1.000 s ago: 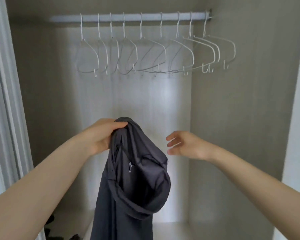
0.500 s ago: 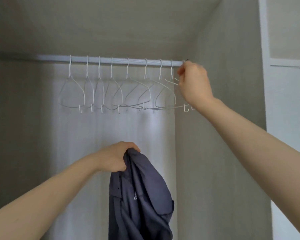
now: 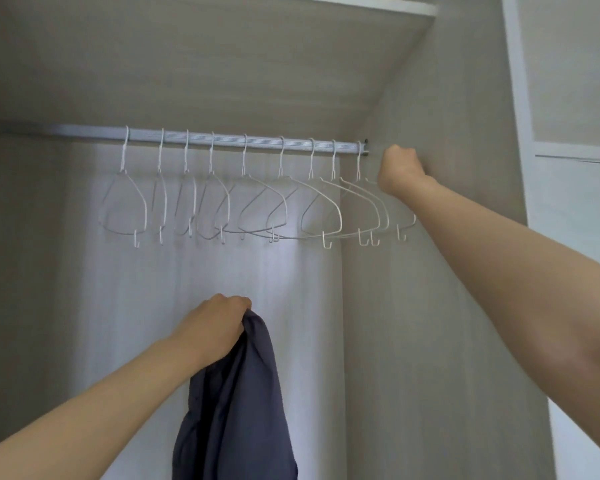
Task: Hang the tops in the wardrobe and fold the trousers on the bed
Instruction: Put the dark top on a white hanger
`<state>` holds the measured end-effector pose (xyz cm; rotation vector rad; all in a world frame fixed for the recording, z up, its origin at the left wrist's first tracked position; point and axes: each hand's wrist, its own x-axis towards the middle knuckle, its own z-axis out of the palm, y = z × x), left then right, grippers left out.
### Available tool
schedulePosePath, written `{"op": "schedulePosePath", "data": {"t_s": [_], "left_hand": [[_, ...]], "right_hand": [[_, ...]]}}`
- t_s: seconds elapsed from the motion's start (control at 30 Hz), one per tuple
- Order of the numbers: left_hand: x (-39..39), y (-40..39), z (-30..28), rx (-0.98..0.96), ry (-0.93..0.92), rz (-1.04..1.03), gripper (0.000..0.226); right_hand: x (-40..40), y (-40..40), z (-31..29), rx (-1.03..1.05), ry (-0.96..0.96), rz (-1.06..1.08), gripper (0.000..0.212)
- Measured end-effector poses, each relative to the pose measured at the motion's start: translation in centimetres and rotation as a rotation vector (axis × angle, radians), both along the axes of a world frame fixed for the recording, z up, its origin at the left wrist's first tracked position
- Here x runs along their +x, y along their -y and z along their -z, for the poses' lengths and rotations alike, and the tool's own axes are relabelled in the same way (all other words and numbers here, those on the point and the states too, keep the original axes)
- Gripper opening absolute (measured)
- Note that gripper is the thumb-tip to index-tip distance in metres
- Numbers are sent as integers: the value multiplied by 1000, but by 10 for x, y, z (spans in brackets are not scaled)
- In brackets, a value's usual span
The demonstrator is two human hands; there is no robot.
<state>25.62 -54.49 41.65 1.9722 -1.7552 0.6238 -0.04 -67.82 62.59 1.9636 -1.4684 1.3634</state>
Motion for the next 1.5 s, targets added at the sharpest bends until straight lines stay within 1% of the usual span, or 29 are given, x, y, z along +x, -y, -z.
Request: {"op": "schedulePosePath", "data": {"t_s": [0.07, 0.13, 0.2, 0.23, 0.27, 0.33, 0.37, 0.43, 0.47, 0.53, 0.6, 0.67, 0.73, 0.8, 0.87, 0.97, 1.1, 1.17, 1.23, 1.3, 1.37, 1.43, 1.5], "left_hand": [[3, 2, -1, 52, -121, -1, 18], [3, 2, -6, 182, -292, -11, 24], [2, -3, -10, 354, -440, -43, 24], [2, -5, -12, 445, -497, -53, 19], [1, -8, -12, 527, -557, -47, 13], [2, -12, -11, 644, -682, -15, 13], [3, -13, -11, 672, -739, 4, 16], [6, -14, -10, 699, -837, 45, 16], [8, -14, -11, 703, -889, 75, 16], [13, -14, -13, 697, -1017, 157, 17], [17, -15, -15, 665, -1104, 234, 19], [20, -15, -16, 593, -1144, 296, 26], [22, -16, -17, 528, -1131, 356, 28], [22, -18, -17, 452, -1030, 397, 22], [18, -21, -16, 349, -959, 419, 21], [13, -22, -14, 160, -912, 439, 19], [6, -21, -12, -76, -836, 434, 24], [1, -22, -12, -123, -795, 447, 29], [-2, -23, -12, -133, -770, 456, 32], [-5, -25, -11, -120, -776, 458, 34], [-8, -26, -8, -141, -789, 436, 30], [-10, -23, -3, -189, -782, 368, 23], [-12, -18, 5, -203, -762, 279, 17]], "right_hand": [[3, 5, 3, 35, -4, -5, 33], [4, 11, 6, 74, -27, -17, 29], [6, 15, 9, 120, -10, -55, 11], [8, 18, 9, 144, 11, -88, 14], [9, 24, 8, 184, 25, -110, 22], [10, 33, 9, 312, 134, -231, 23], [10, 34, 10, 353, 192, -288, 21], [7, 36, 10, 365, 261, -354, 20], [7, 36, 9, 376, 273, -369, 21], [9, 34, 12, 470, 288, -382, 25], [13, 33, 17, 562, 310, -390, 30], [15, 35, 18, 584, 345, -420, 30], [15, 36, 20, 580, 377, -444, 28], [17, 38, 20, 539, 434, -496, 27], [21, 39, 17, 446, 493, -550, 26], [23, 35, 11, 313, 543, -563, 28], [21, 24, 6, 202, 593, -573, 29], [18, 15, 7, 158, 599, -555, 26], [14, 3, 8, 102, 605, -537, 15], [6, -13, 13, 36, 638, -523, 19], [1, -30, 22, -7, 712, -553, 22], [-3, -49, 36, -14, 799, -596, 21], [-8, -71, 61, -6, 816, -628, 23]]}}
